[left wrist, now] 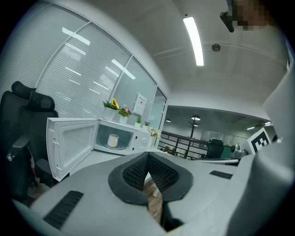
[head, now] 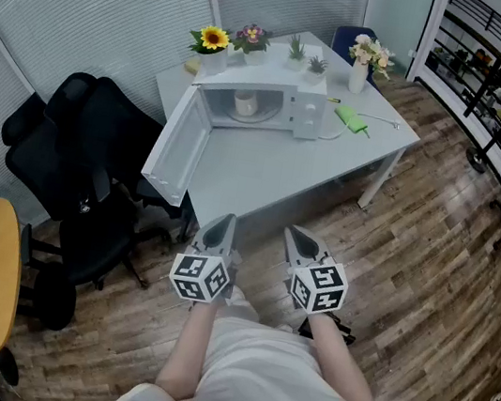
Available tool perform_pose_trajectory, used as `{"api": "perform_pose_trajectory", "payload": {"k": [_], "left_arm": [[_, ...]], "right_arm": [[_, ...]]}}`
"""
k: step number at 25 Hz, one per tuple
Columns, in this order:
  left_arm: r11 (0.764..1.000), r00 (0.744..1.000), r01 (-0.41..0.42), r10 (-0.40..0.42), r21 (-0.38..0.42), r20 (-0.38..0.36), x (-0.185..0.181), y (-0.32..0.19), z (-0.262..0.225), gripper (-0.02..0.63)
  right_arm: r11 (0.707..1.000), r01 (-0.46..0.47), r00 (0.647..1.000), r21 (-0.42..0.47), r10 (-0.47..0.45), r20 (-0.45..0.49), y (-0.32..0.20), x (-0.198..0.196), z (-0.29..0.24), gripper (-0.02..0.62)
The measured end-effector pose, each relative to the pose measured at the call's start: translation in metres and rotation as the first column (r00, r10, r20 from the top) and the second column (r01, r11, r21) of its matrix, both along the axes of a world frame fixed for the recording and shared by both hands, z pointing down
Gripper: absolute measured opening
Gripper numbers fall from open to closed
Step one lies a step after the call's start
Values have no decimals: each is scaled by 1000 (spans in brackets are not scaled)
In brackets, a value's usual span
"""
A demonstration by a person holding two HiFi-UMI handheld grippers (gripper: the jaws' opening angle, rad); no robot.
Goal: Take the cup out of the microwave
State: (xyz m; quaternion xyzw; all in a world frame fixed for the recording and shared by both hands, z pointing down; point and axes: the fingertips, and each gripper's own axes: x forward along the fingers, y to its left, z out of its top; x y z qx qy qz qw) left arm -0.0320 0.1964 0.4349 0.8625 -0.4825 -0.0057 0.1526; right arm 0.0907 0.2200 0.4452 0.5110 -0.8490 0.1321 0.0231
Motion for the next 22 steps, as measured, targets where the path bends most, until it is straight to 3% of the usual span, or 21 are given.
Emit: {"api": "perform_pose_trajectory", "payload": {"k": [9, 13, 14, 16, 18, 22], "left_arm": [[1000, 1000, 14, -14, -12, 9, 4, 2, 4, 17], [999, 999, 41, -41, 1, 2, 3, 2, 3, 17], [998, 998, 57, -57, 2, -8, 1, 2, 3, 33], [996, 996, 84, -84, -13, -30, -4, -2, 4, 183], [994, 994, 104, -104, -25, -25, -8, -6, 5, 212], [991, 992, 126, -125, -38, 16, -11, -14, 11, 227]], "right_arm": [[1000, 4, 1000, -10, -4, -12, 2, 11, 7, 12], [1000, 3, 1000, 29, -4, 3, 3, 18, 1, 14], [1000, 5, 1000, 31, -5, -2, 3, 19, 1, 35], [1000, 5, 1000, 13, -5, -12, 0, 18, 5, 198], [1000, -4, 1000, 0, 4, -22, -3, 18, 8, 242], [1000, -3, 1000, -2, 3, -28, -11, 17, 11, 255]]}}
